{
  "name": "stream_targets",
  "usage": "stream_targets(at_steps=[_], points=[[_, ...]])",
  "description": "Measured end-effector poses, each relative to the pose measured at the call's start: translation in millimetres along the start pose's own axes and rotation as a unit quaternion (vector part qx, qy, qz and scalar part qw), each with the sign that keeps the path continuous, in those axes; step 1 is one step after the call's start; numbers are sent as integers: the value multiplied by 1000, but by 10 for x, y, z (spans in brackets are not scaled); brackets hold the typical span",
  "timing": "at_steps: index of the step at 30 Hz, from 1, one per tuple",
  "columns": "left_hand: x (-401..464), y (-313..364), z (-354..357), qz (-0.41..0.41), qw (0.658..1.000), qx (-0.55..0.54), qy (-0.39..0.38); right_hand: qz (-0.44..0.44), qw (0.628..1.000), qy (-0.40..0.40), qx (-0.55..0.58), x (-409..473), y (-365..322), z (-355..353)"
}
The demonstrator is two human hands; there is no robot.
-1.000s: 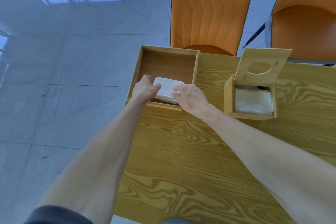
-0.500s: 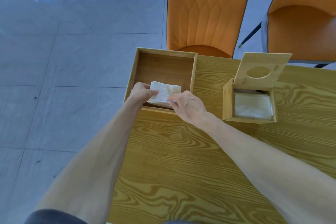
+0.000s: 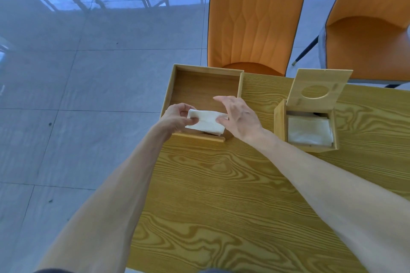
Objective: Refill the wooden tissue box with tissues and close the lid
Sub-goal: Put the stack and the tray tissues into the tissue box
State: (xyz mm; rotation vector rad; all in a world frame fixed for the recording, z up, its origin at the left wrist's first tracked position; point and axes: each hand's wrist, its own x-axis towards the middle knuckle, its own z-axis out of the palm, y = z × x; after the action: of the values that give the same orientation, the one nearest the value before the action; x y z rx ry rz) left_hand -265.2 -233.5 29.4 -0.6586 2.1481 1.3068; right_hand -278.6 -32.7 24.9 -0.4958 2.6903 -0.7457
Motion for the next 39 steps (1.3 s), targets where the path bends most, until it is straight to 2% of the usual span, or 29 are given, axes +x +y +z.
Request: stream_targets(at_steps=[2, 4, 10, 15, 21, 26, 30, 34, 39], points=[[-25, -7, -16, 16, 1000, -13, -8, -1, 998, -59, -3, 30, -21, -25], [-53, -11, -30, 37, 999, -29, -17, 3, 997, -79, -10, 39, -41, -27], [-100, -13, -44, 96, 995, -14, -6, 4, 1000, -13, -21, 4, -91, 41], [-58, -75, 29, 97, 989, 110, -36, 11, 998, -30, -50, -30, -59, 138], [12, -153, 46, 151, 979, 125, 54, -5, 998, 57, -20, -47, -17, 181], [-3, -174, 61, 150, 974, 167, 40, 2, 998, 50, -30, -42, 29, 194], [-8, -197, 104, 178, 968, 149, 97, -6, 996, 90, -13, -67, 23, 181], [-35, -245, 126, 163, 968, 181, 66, 8, 998, 48, -30, -79, 40, 170], [-102, -213, 169, 157, 972, 143, 98, 16, 998, 63, 0, -165, 83, 79]])
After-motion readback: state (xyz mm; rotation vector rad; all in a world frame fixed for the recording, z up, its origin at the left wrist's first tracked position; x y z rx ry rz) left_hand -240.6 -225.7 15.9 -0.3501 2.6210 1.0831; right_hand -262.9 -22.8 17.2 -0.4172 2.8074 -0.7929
